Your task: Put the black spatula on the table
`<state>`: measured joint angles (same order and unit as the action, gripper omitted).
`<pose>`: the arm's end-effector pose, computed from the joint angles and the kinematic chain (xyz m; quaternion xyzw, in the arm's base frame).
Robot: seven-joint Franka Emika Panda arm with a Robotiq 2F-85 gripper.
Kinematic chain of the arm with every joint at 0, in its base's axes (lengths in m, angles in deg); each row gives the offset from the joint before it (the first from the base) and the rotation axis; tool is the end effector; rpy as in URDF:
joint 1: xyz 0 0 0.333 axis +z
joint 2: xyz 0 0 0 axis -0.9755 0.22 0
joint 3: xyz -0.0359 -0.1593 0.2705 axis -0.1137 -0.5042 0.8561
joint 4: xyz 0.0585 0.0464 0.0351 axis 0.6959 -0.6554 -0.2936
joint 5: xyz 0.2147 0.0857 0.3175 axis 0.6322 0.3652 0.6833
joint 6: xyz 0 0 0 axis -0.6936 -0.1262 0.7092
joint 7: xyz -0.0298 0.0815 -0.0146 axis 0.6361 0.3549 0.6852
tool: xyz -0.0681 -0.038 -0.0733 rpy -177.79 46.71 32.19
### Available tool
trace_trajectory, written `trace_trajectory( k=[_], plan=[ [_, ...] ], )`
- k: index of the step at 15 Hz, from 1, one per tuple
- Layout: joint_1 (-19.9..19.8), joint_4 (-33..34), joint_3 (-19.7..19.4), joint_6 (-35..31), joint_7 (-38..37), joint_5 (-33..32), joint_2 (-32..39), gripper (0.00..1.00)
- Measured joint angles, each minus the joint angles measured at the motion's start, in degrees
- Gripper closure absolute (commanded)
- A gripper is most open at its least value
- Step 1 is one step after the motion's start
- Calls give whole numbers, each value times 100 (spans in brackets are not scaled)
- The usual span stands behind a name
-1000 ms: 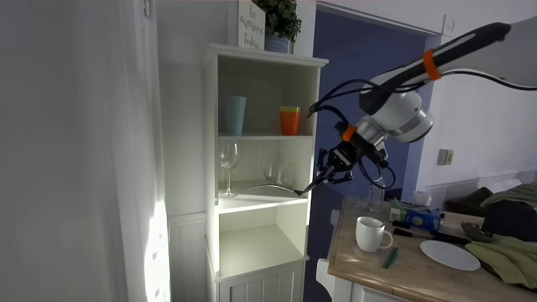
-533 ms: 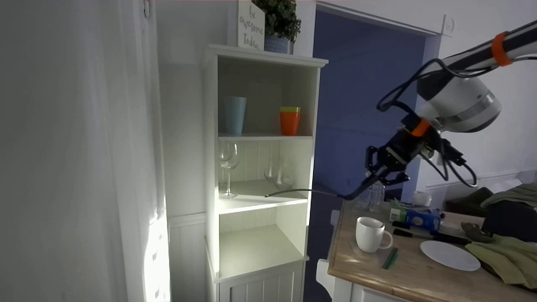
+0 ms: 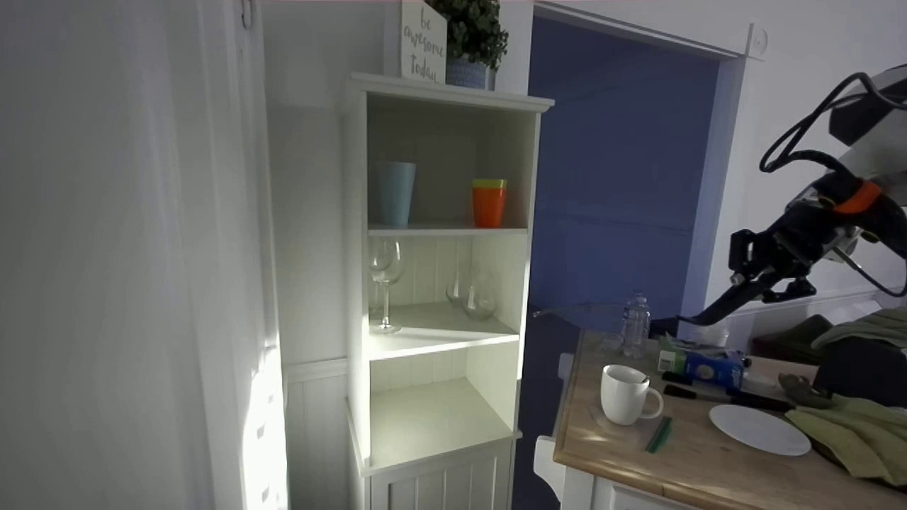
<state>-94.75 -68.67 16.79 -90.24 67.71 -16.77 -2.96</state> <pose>0.3133 -0.1613 0.5123 -0.8476 0.3413 0.0470 0.4037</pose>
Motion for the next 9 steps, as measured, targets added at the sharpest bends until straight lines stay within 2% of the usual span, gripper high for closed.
trace_trajectory(
  k=[5,7,9],
  plan=[
    [-846,65,-326,-225,-40,-13,-42,98],
    [-1033,70,-351,-583,-168,3,-39,98],
    [-1077,32,-282,-1247,-413,56,2,98]
  ],
)
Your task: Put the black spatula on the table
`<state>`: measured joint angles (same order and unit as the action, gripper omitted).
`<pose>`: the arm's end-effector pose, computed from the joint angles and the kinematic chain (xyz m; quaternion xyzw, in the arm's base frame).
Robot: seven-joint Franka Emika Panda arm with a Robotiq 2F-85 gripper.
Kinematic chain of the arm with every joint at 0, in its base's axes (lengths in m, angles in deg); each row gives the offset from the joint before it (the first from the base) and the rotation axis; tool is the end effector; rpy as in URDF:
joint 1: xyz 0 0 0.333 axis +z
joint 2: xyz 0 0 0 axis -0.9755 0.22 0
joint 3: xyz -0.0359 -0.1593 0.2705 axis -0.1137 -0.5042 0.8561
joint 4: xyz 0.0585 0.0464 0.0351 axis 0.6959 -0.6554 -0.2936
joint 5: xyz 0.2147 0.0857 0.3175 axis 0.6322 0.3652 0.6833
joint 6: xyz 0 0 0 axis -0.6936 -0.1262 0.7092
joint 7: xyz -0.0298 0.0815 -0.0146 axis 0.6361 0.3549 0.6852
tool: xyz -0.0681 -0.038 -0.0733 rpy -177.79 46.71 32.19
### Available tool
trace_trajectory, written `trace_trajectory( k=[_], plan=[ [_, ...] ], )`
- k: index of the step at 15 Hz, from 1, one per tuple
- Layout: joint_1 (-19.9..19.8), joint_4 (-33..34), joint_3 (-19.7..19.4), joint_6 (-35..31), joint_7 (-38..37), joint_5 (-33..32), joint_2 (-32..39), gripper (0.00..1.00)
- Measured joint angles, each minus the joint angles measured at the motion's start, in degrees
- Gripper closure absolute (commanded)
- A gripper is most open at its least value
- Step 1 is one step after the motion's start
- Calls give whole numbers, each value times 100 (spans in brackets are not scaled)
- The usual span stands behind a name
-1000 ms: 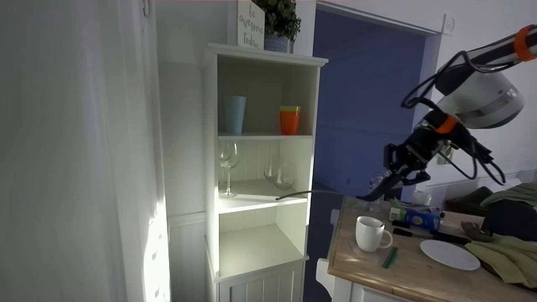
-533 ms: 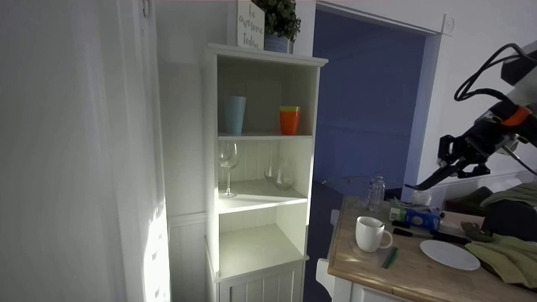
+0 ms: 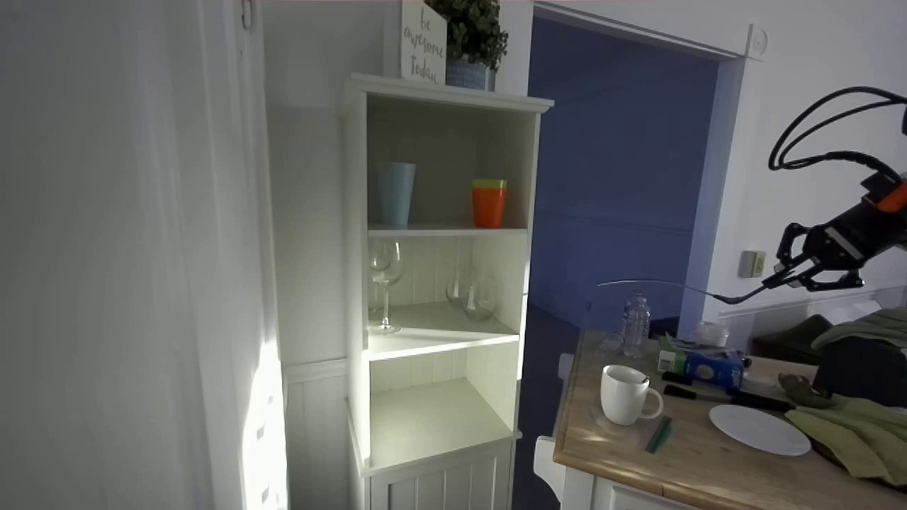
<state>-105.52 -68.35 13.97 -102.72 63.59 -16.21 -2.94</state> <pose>0.2739 -0.2612 0.5216 -0.7683 0.5033 -0.0814 0.3870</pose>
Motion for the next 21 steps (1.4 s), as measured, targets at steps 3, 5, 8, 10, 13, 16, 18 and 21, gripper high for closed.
trace_trajectory(
  k=[3,5,8,10,13,16,18,21],
  plan=[
    [59,-146,283,-1219,-427,184,209,98],
    [178,-250,458,-2033,-610,311,452,98],
    [526,-349,572,-3035,-667,634,961,98],
    [815,-344,587,-3535,-637,849,1376,98],
    [1116,-238,544,-3934,-437,1183,2064,98],
    [1186,93,428,-3948,6,1552,2781,98],
    [1178,406,337,-3947,357,1788,3266,98],
    [1113,928,287,-3877,805,2089,3951,98]
  ],
)
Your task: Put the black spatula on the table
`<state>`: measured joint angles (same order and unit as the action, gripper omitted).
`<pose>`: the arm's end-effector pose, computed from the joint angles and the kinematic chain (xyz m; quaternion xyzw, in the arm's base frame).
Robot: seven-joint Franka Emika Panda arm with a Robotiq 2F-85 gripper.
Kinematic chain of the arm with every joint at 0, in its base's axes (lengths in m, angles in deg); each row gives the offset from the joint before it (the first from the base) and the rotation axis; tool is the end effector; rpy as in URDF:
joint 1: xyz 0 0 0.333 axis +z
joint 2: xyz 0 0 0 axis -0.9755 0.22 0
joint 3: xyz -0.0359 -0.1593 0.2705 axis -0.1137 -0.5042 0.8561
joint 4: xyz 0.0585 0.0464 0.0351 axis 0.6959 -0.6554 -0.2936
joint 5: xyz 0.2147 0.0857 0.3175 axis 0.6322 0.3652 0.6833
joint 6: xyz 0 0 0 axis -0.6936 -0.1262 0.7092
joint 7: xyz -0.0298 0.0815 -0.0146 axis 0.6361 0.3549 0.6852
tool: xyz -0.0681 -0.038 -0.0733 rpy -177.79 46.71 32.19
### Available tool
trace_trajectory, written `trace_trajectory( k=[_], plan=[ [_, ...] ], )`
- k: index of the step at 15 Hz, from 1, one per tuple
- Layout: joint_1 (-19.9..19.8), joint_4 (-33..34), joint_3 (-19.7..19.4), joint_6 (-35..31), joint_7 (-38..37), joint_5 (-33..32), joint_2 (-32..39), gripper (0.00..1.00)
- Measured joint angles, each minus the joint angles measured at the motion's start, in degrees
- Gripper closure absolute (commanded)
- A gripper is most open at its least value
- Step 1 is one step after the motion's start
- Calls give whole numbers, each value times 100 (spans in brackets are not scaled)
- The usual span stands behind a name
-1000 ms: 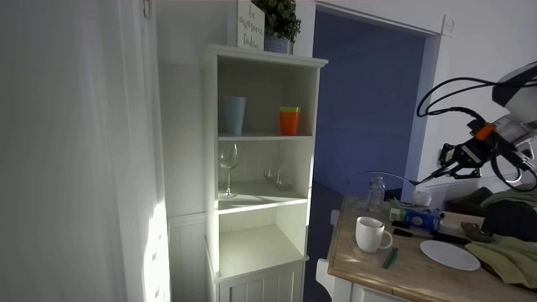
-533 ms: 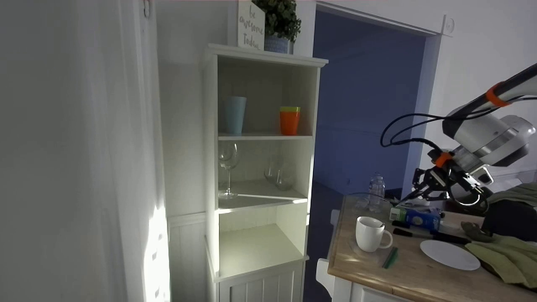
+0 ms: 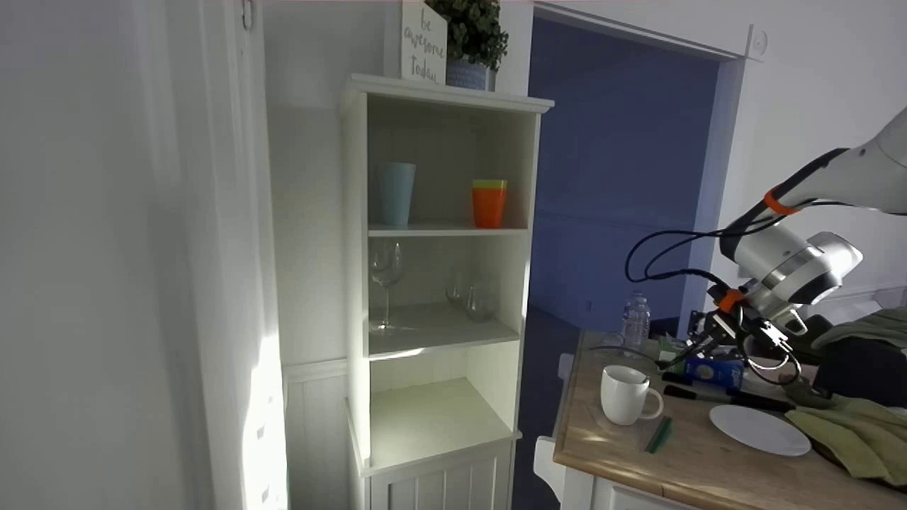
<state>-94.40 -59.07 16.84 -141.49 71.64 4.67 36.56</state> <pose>0.4413 -0.3107 0.3303 -0.7165 0.6250 -0.1402 0.2763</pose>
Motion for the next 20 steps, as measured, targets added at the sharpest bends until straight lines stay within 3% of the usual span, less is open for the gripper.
trace_trajectory(
  k=[6,11,15,20],
  plan=[
    [-165,768,51,304,410,463,1071,98],
    [-323,1084,118,403,517,793,1567,98],
    [-392,1209,137,529,518,895,1760,76],
    [-435,1247,138,649,517,957,1884,62]
  ],
)
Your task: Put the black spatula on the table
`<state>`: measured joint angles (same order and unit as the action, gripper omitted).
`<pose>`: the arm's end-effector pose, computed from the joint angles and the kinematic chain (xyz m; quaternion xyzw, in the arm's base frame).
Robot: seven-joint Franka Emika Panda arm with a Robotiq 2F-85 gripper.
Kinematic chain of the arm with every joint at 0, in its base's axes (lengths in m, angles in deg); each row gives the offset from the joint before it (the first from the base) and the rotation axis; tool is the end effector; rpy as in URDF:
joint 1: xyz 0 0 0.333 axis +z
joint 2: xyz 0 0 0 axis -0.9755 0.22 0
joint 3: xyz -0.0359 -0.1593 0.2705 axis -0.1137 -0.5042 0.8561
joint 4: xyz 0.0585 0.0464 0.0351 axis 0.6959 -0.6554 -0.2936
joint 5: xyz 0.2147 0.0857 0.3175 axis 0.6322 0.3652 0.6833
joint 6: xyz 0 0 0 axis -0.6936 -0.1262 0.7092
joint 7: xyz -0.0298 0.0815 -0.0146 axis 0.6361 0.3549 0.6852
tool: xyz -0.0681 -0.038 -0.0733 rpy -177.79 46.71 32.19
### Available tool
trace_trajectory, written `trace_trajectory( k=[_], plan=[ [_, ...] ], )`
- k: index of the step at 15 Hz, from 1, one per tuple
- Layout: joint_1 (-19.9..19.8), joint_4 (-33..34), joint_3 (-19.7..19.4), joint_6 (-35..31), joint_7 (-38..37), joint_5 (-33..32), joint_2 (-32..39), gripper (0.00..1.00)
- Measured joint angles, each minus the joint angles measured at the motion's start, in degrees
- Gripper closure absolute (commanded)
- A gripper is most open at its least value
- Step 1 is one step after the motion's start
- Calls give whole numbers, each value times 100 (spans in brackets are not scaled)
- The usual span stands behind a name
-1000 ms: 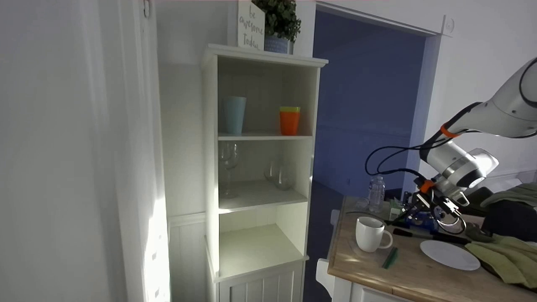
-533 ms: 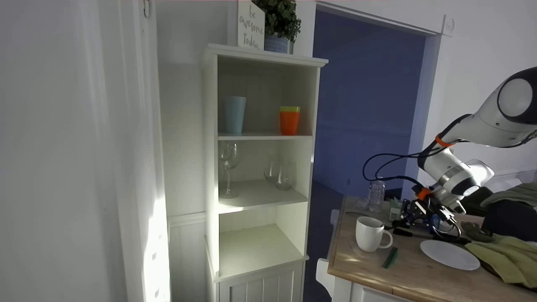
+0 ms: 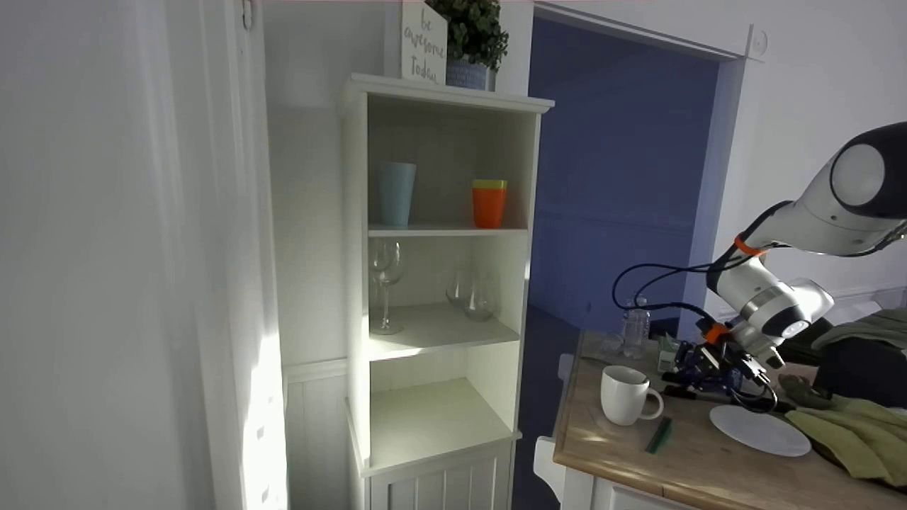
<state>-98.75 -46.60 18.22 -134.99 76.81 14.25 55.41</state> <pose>0.4753 -0.3519 0.2341 -0.6938 0.6461 -0.0918 0.3044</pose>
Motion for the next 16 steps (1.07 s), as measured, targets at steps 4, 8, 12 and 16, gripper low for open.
trace_trajectory(
  k=[4,8,12,16],
  plan=[
    [-21,10,0,155,-1,0,46,23],
    [-21,86,-45,416,-22,-82,-5,0],
    [-11,141,-226,1088,-211,-972,-502,0],
    [257,159,-533,1713,-557,-2813,-1460,0]
  ],
)
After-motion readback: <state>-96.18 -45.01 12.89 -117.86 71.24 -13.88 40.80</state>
